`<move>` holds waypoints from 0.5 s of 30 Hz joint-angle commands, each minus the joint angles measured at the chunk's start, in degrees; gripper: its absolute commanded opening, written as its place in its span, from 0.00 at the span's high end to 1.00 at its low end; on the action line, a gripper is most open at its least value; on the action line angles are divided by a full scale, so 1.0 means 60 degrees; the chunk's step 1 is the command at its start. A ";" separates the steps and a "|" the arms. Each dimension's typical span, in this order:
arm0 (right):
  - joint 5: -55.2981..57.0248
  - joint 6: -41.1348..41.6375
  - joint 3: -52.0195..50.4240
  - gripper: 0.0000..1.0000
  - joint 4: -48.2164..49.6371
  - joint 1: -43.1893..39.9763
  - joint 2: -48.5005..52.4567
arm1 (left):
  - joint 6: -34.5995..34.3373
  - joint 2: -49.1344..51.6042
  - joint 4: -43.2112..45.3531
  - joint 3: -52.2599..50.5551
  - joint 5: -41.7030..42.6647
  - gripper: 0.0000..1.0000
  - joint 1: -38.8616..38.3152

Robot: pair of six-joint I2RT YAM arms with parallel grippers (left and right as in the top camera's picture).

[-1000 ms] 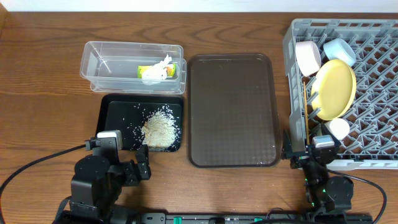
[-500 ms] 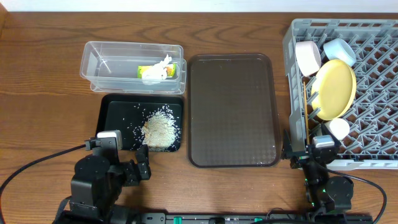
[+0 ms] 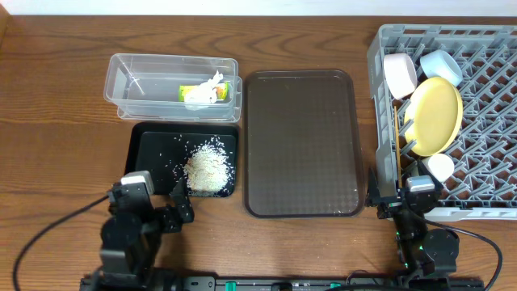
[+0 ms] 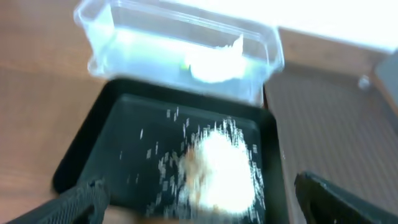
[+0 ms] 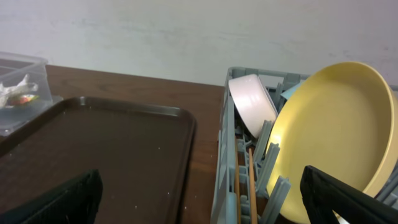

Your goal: Sort waste into correct bins and load items into the dishwasher rack

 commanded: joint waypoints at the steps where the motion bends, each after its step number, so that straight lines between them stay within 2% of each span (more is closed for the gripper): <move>1: 0.0095 -0.0047 -0.0022 0.01 -0.0040 -0.0138 -0.0069 | 0.0226 -0.0962 0.1166 -0.1249 -0.0029 0.03 0.0208; 5: 0.0095 -0.0044 -0.0022 0.01 -0.0040 -0.0138 -0.0069 | 0.0299 -0.1617 0.3140 -0.2568 -0.0007 0.03 0.0306; 9: 0.0095 -0.0044 -0.0022 0.01 -0.0040 -0.0138 -0.0069 | 0.1086 -0.1789 0.4739 -0.3446 -0.0004 0.03 0.0302; 12: 0.0095 -0.0044 -0.0022 0.01 -0.0040 -0.0138 -0.0069 | 0.1639 -0.1789 0.5155 -0.3829 -0.0007 0.03 0.0306; 15: 0.0095 -0.0047 -0.0022 0.01 -0.0040 -0.0138 -0.0069 | 0.1727 -0.1789 0.4951 -0.4025 0.0029 0.03 0.0302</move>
